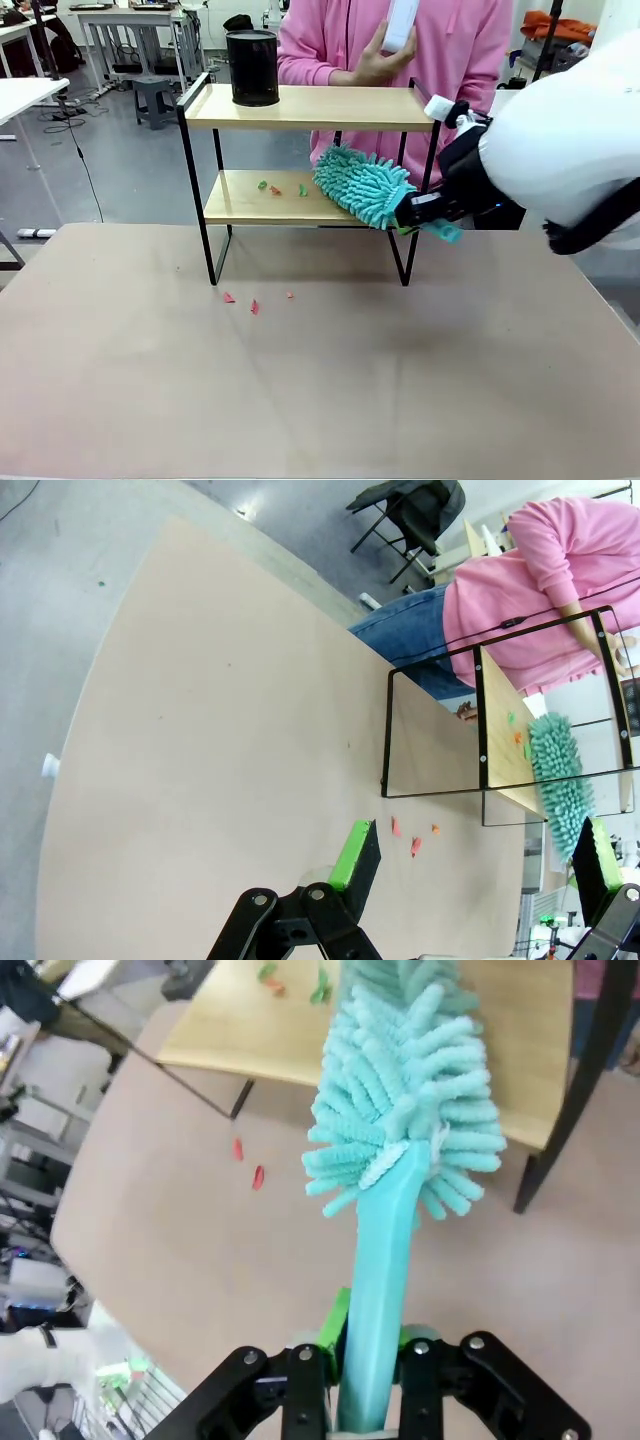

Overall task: Clean the shelf.
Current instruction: Clean the remaining tier of the Shelf with the Duster once objects are removed.

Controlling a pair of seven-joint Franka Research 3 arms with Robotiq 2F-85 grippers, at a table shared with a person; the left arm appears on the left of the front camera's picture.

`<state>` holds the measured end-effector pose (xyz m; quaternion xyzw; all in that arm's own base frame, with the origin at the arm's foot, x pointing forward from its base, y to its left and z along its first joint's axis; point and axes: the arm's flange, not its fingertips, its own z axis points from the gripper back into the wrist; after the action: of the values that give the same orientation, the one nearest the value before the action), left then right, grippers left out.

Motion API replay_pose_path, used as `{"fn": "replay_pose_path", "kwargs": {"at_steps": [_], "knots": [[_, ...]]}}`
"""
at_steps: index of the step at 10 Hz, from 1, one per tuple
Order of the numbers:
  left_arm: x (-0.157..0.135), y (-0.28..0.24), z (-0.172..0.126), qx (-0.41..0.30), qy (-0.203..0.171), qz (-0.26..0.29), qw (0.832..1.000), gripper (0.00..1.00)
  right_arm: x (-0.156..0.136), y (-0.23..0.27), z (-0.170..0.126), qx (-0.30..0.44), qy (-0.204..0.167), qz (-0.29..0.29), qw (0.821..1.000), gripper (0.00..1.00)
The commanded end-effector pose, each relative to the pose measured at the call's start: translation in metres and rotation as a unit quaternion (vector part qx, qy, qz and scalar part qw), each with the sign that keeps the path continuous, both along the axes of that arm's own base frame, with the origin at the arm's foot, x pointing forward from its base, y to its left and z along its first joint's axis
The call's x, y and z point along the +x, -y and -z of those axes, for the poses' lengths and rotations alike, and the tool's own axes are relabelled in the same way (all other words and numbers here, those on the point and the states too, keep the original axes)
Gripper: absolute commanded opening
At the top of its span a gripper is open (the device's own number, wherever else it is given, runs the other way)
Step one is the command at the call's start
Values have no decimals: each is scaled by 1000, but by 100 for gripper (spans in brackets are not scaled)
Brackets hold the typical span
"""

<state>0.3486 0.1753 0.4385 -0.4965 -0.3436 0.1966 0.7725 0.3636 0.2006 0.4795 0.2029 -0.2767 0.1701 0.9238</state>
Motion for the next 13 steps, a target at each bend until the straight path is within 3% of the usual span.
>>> {"fn": "replay_pose_path", "kwargs": {"at_steps": [1,7,13], "knots": [[-1,1,-1,-7,0,0,1000,100,26,-17,4,36,15,14,999,11],[-1,1,-1,-7,0,0,1000,100,61,-63,27,80,-5,-15,997,11],[-1,1,-1,-7,0,0,1000,100,46,-52,24,110,-66,-132,983,11]]}}
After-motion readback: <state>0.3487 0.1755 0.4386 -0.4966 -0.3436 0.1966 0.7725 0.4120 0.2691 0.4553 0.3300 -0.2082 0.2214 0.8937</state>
